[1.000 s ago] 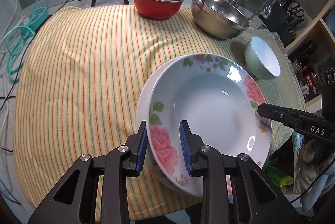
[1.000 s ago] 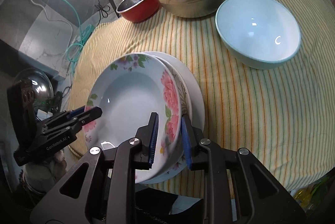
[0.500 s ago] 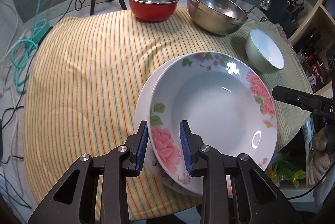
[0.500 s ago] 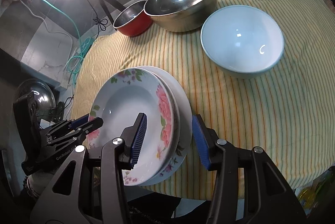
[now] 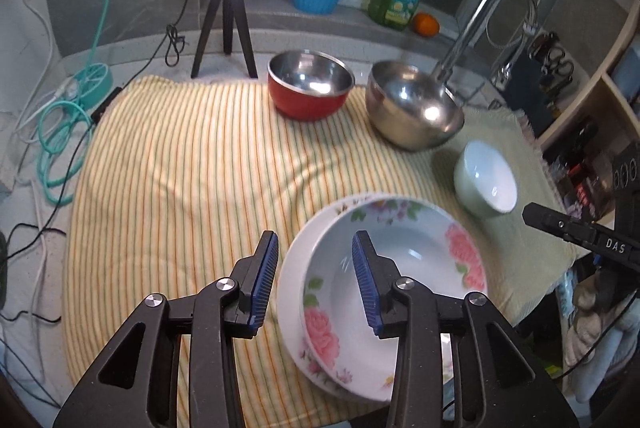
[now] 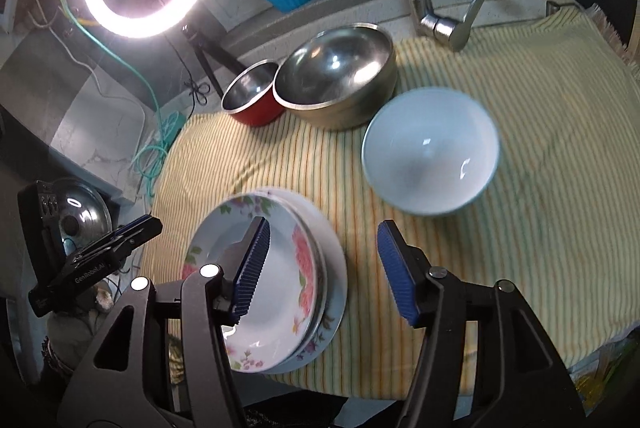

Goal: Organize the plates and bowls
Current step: 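Open the right tool and move it to the large steel bowl rim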

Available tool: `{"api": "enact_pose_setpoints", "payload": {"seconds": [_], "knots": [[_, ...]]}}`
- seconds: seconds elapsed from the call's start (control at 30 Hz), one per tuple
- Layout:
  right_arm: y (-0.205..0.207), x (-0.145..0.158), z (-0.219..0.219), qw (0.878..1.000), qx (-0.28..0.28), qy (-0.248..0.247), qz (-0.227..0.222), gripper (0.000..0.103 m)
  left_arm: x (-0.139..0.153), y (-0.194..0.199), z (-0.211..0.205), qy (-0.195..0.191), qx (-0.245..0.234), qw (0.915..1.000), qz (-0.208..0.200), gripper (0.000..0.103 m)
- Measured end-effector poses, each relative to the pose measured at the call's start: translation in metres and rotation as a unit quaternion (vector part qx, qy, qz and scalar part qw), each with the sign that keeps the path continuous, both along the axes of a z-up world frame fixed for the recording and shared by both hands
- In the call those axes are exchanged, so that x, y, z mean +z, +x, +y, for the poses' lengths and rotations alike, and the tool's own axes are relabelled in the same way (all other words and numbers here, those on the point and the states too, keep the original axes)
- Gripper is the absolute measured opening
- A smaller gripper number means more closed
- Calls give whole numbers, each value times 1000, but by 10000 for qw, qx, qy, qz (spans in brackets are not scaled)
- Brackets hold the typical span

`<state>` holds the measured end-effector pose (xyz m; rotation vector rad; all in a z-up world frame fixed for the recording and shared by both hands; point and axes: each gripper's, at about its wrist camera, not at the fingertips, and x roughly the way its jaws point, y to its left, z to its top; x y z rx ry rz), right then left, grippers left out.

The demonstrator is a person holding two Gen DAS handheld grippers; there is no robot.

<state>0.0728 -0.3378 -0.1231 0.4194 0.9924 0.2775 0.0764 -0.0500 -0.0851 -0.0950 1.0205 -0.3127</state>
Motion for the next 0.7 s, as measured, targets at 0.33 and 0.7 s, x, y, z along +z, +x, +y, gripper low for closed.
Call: {"api": "enact_pose_setpoints", "payload": {"seconds": [0.33,0.7], "knots": [[38,22,-35,9992,-213,168,-279,67,18,31,-23,-677,4,9976,-129,47],[102,4,-65,9980,-169,611,63,67,4,83,-62,-1155,-4,9932,118,47]]}}
